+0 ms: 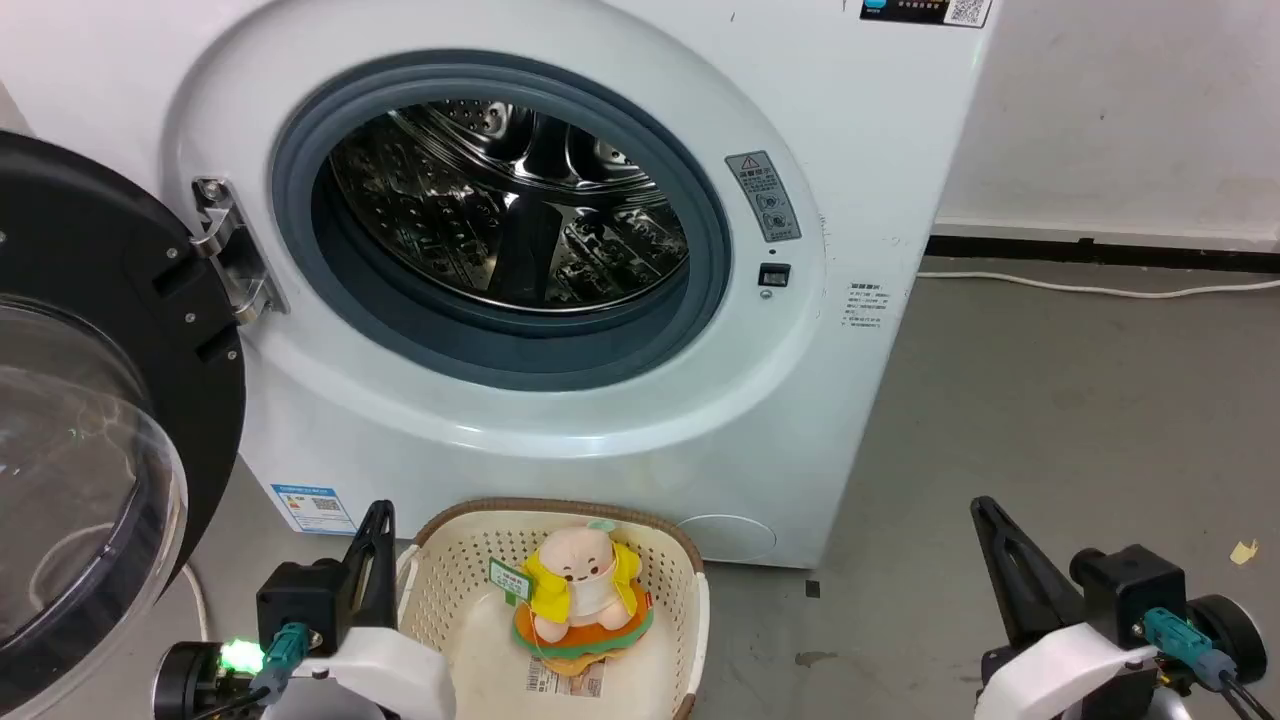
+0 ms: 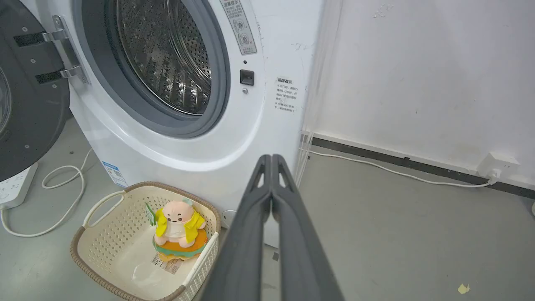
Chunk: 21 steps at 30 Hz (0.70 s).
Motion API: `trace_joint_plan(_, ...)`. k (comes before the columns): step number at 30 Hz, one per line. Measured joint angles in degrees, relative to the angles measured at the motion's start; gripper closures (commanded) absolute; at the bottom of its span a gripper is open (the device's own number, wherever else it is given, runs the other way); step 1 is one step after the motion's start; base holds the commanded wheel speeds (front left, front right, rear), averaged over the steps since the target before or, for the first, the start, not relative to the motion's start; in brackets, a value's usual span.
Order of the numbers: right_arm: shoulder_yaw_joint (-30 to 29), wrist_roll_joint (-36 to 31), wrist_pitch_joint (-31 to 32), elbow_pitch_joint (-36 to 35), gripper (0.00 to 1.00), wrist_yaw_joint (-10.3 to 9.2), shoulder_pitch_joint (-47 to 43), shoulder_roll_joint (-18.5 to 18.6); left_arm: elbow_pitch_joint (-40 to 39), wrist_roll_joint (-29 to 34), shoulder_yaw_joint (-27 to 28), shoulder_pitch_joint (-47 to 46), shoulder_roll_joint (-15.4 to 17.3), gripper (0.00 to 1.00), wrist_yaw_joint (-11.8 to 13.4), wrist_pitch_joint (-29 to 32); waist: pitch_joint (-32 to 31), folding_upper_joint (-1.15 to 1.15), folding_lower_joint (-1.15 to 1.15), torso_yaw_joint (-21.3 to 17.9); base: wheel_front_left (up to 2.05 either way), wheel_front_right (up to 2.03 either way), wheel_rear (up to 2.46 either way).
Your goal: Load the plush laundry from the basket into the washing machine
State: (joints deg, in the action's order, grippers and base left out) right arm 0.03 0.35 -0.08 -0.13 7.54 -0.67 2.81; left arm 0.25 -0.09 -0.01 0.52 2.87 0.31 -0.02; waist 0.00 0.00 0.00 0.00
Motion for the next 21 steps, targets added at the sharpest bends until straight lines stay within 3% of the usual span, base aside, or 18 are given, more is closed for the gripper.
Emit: trace_joint_plan(21, -0.01, 0.0, 0.0, 0.0, 1.0, 0.0, 0.0, 0.0, 0.0, 0.0, -0.03, 0.0, 0.0, 1.0, 0.0, 0.0, 0.0, 0.0, 0.0, 0.0, 0.0, 0.0, 0.0)
